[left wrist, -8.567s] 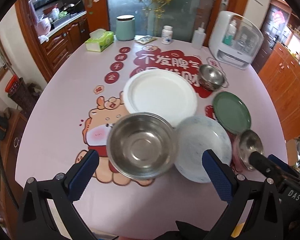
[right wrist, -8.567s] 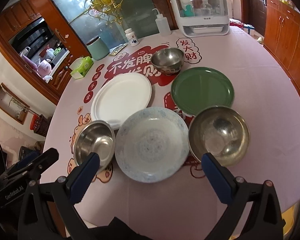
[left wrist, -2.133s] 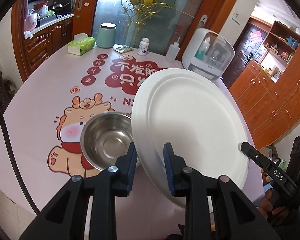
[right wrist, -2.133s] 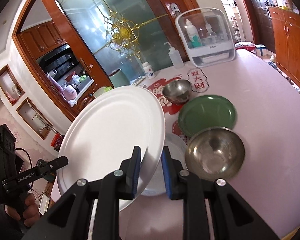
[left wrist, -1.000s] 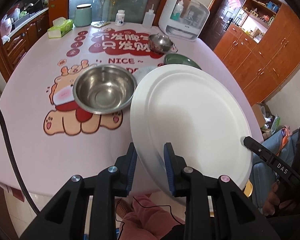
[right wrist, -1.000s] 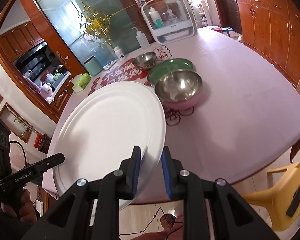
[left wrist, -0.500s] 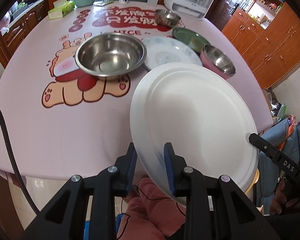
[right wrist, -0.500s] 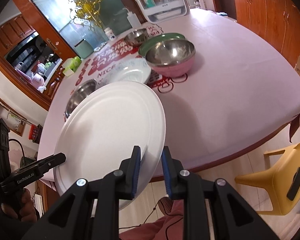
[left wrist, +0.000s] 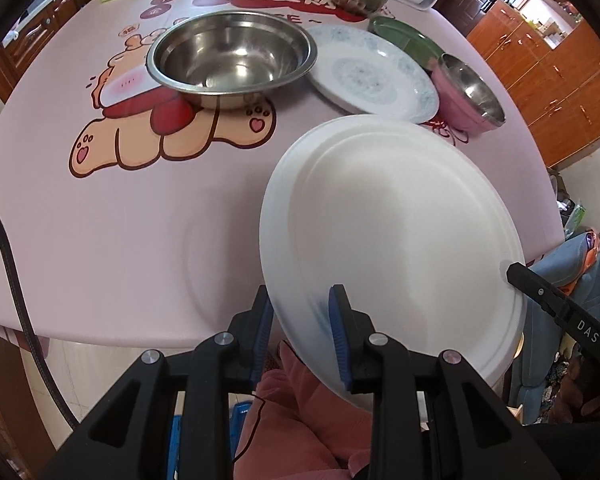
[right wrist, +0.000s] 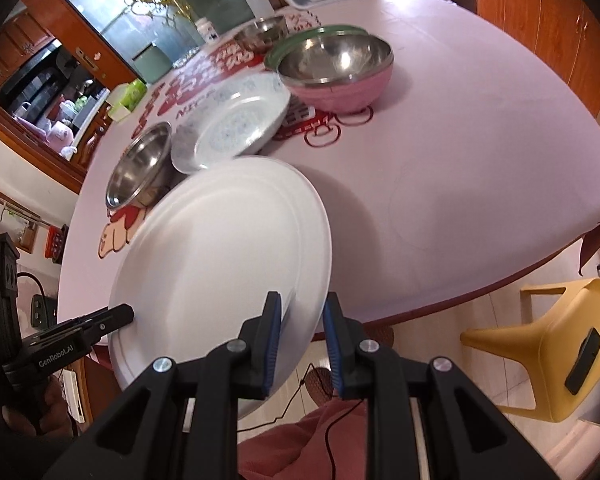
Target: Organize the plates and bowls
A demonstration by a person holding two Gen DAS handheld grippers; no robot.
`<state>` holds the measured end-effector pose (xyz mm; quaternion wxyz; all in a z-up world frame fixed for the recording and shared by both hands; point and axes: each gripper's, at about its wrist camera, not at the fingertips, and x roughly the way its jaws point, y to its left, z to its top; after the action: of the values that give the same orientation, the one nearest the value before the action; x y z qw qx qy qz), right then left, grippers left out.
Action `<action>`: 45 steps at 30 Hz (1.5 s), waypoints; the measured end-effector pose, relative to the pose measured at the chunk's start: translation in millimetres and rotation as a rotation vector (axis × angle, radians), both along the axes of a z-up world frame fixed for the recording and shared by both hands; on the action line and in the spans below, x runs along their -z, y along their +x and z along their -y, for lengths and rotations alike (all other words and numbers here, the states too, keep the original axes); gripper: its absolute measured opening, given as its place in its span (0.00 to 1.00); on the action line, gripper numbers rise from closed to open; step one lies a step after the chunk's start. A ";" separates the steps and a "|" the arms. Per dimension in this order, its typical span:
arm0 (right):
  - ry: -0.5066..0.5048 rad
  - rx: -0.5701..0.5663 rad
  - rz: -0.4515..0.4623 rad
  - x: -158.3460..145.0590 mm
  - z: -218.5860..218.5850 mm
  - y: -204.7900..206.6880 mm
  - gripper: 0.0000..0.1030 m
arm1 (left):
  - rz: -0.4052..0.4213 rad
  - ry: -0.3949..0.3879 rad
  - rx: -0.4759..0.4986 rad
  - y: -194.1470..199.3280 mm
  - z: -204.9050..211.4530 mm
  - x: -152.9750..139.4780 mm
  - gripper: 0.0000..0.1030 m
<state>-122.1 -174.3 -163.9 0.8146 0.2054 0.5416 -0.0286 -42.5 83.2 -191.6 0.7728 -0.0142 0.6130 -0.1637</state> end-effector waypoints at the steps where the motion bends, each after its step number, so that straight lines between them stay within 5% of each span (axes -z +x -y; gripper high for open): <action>1: -0.001 -0.004 -0.005 1.1 0.2 1.7 0.21 | -0.003 0.002 -0.001 0.7 0.3 1.5 0.25; 45: -0.049 -0.020 -0.050 17.7 -8.3 20.6 0.21 | -0.024 0.025 0.036 13.6 8.2 19.6 0.27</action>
<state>-101.5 -166.0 -181.6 0.8058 0.1790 0.5632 -0.0387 -28.9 75.0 -211.3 0.7623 0.0045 0.6246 -0.1696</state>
